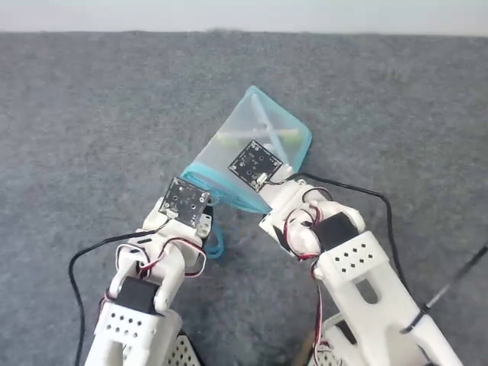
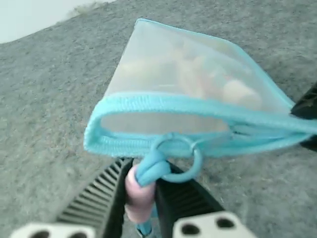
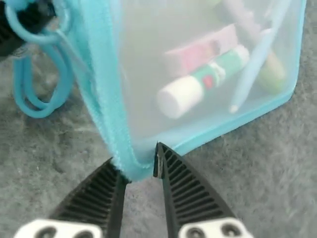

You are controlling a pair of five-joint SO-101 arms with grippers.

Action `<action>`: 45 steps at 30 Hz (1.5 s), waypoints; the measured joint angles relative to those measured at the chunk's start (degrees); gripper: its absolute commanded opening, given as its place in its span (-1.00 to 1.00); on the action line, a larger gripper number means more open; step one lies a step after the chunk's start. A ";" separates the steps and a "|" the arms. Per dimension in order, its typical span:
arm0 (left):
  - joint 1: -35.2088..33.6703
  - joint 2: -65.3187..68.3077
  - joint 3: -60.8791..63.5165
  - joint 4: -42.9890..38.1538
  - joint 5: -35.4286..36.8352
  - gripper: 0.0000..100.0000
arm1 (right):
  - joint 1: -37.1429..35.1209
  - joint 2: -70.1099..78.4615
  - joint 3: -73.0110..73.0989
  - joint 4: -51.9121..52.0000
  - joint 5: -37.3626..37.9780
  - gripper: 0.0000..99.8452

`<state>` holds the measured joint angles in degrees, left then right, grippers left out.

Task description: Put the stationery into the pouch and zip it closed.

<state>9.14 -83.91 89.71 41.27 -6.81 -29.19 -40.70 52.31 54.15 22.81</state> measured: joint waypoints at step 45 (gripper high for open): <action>-1.23 0.00 0.00 0.00 -0.09 -0.98 | -0.62 -5.63 0.44 5.10 3.78 -0.33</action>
<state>7.91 -83.91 89.71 41.27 -6.90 -29.80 -46.33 52.75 59.25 26.59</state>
